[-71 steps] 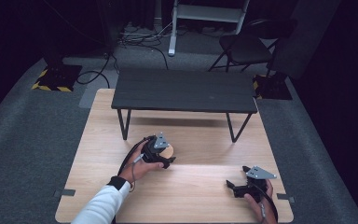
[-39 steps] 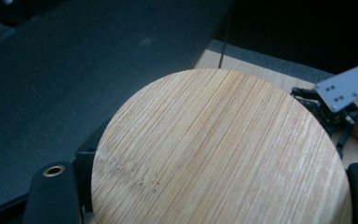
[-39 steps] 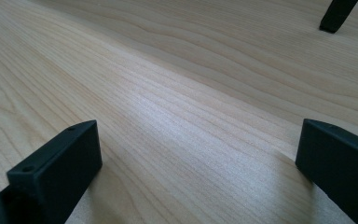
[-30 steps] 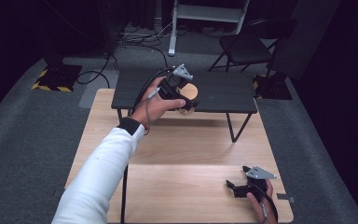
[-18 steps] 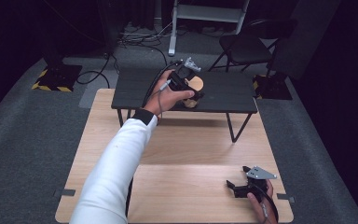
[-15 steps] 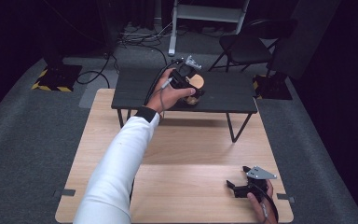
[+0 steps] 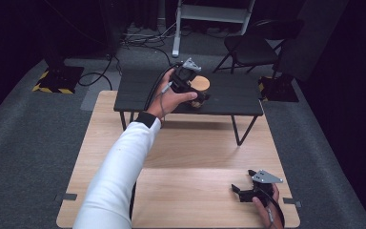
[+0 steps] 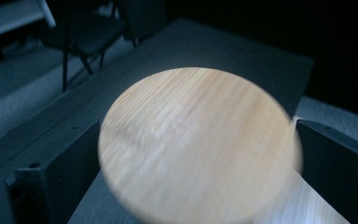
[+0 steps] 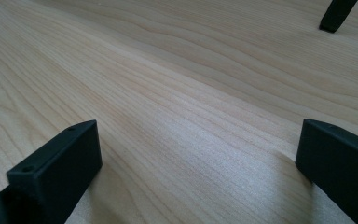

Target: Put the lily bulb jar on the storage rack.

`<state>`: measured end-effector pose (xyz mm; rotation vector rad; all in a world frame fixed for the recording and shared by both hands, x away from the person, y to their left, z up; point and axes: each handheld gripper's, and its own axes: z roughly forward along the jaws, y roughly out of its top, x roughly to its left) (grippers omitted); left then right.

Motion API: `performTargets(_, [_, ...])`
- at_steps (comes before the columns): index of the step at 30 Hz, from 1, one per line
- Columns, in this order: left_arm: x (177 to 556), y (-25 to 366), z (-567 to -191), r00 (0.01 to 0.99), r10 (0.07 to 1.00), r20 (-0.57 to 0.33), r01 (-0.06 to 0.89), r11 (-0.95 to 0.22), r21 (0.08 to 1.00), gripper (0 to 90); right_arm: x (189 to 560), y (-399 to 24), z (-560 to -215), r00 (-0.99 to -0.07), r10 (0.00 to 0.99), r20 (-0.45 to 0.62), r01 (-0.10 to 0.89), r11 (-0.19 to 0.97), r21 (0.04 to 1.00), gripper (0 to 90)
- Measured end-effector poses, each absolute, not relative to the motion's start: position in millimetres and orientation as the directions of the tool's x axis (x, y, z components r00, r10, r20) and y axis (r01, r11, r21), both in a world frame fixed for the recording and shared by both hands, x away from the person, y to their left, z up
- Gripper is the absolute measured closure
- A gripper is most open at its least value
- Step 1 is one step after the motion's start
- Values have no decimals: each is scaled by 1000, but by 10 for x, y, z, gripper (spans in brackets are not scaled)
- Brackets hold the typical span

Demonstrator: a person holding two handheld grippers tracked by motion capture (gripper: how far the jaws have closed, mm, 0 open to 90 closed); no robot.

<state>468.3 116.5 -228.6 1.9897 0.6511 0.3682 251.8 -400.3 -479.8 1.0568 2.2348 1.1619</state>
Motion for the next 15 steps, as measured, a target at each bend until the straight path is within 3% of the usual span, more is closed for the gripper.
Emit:
performTargets(9, [4032,1564,-2498,759,649,51,202,-310,929,4,2517,-4003,-4798,-630,777,-11,437,366,822,0])
performTargets(15, [3665,1679,-2716,736,672,74,202,-324,924,5,2517,-4002,-4798,-629,777,-10,437,365,822,0])
